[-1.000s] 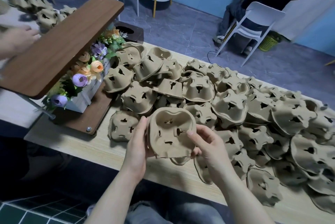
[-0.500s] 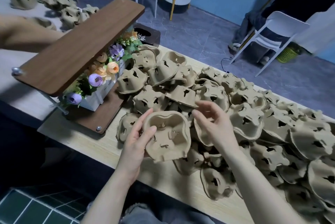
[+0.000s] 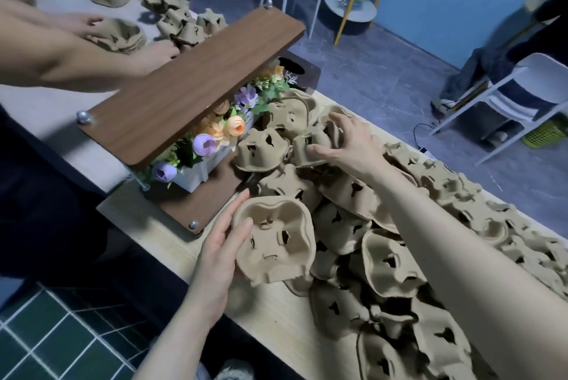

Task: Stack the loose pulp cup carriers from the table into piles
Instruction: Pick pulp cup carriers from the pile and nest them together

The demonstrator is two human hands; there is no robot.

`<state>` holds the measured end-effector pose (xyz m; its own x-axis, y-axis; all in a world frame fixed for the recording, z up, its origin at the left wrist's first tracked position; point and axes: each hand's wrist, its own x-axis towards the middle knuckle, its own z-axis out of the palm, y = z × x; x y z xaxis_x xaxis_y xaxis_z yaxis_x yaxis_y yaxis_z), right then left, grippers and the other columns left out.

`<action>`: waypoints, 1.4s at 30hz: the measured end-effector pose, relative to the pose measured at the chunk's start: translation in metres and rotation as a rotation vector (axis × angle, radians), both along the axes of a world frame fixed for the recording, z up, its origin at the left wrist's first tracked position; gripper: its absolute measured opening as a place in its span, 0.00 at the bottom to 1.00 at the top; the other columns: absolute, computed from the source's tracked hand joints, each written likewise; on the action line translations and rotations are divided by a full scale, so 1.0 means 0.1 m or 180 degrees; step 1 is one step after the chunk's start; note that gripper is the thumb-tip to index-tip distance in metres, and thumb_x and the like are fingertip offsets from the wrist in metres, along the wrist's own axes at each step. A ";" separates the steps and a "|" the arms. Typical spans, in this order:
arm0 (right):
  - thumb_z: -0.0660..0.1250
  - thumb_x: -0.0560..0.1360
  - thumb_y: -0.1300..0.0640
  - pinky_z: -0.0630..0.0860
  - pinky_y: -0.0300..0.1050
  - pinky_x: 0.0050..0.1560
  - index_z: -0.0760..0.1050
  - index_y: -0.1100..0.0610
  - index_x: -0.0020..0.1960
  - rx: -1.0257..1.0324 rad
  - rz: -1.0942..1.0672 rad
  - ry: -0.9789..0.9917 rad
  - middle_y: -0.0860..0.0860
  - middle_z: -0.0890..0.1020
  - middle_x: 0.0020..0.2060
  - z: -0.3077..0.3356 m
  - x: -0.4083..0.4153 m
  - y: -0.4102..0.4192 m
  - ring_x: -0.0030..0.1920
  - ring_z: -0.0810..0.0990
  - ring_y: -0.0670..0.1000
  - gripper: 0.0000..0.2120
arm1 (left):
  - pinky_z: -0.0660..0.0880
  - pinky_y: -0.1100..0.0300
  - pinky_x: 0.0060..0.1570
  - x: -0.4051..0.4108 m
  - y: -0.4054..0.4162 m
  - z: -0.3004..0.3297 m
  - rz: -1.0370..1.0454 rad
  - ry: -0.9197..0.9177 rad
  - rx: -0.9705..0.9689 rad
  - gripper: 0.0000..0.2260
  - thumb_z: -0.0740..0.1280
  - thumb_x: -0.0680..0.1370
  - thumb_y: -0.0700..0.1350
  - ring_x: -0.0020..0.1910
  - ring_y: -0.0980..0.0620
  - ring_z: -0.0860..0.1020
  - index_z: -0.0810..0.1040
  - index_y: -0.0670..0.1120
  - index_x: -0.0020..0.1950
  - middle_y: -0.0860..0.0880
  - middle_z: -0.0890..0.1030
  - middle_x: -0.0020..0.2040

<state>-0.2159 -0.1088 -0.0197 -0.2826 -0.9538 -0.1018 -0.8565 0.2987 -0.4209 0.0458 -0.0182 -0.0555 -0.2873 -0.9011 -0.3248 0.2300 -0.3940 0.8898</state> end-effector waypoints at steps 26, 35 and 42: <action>0.74 0.71 0.54 0.67 0.46 0.57 0.69 0.55 0.71 -0.1198 0.0488 0.0138 0.50 0.75 0.53 0.14 -0.06 0.58 0.54 0.69 0.53 0.30 | 0.73 0.52 0.66 -0.23 -0.18 0.13 -0.0060 -0.0031 0.0119 0.15 0.62 0.82 0.46 0.63 0.57 0.79 0.76 0.59 0.66 0.56 0.82 0.62; 0.76 0.69 0.58 0.63 0.31 0.57 0.55 0.69 0.76 -0.1756 0.0543 0.0212 0.48 0.76 0.43 0.22 0.21 1.29 0.48 0.66 0.45 0.44 | 0.69 0.51 0.71 -0.36 -0.10 0.07 -0.0400 -0.0091 -0.0109 0.18 0.67 0.77 0.53 0.68 0.57 0.74 0.76 0.61 0.67 0.56 0.78 0.67; 0.66 0.73 0.39 0.67 0.48 0.53 0.66 0.59 0.74 -0.1455 0.0143 0.0334 0.47 0.75 0.38 0.16 0.31 1.70 0.46 0.72 0.52 0.37 | 0.70 0.43 0.69 -0.39 0.08 -0.01 -0.0444 -0.0261 -0.0242 0.14 0.66 0.79 0.49 0.66 0.53 0.77 0.78 0.64 0.63 0.60 0.81 0.62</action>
